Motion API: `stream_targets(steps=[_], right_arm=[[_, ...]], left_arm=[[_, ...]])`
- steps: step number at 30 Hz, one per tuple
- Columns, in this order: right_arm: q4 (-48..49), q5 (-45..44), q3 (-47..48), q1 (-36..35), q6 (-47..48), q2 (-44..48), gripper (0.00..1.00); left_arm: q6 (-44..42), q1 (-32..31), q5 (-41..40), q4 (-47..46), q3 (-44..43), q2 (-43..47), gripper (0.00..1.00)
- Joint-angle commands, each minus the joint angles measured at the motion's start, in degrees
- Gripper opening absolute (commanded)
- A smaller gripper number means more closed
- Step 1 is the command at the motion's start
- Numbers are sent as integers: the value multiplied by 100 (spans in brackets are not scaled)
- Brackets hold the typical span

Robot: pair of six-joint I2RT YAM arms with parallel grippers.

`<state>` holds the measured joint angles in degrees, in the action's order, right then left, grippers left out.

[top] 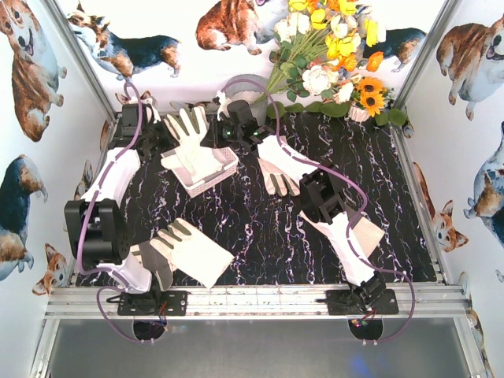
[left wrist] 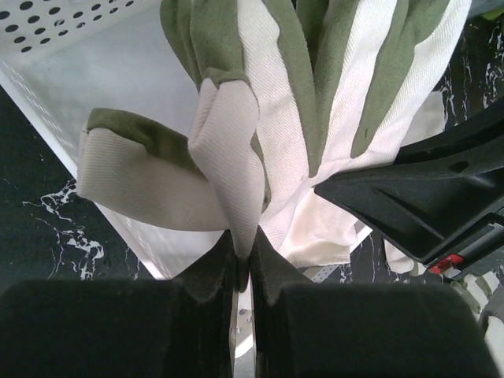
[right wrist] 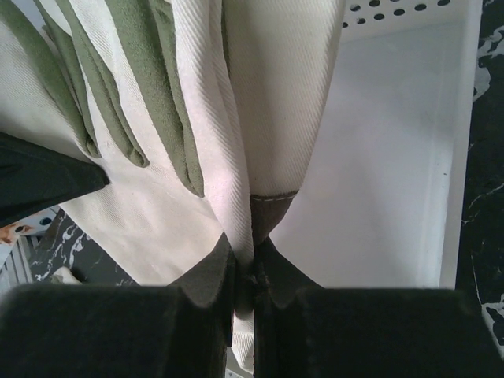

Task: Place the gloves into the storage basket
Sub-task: Place the glove in the bin.

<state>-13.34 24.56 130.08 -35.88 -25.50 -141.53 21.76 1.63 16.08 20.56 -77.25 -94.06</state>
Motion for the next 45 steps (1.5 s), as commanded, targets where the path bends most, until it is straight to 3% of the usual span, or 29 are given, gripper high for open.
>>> stream_targets(steps=[1,14,25,45], right_arm=[[83,-46,408,19,208,-68,0],[-928,-185,306,-7,553,-23,0],[-918,-169,-1099,-111,370,1084,0],[-1566,-1387,-305,-185,1167,92,0]], left_arm=[[-116,32,259,30,-2,-178,0],[-4,22,510,36,455,-193,0],[113,-74,643,-41,1250,544,0],[-376,-89,31,-86,785,-641,0]])
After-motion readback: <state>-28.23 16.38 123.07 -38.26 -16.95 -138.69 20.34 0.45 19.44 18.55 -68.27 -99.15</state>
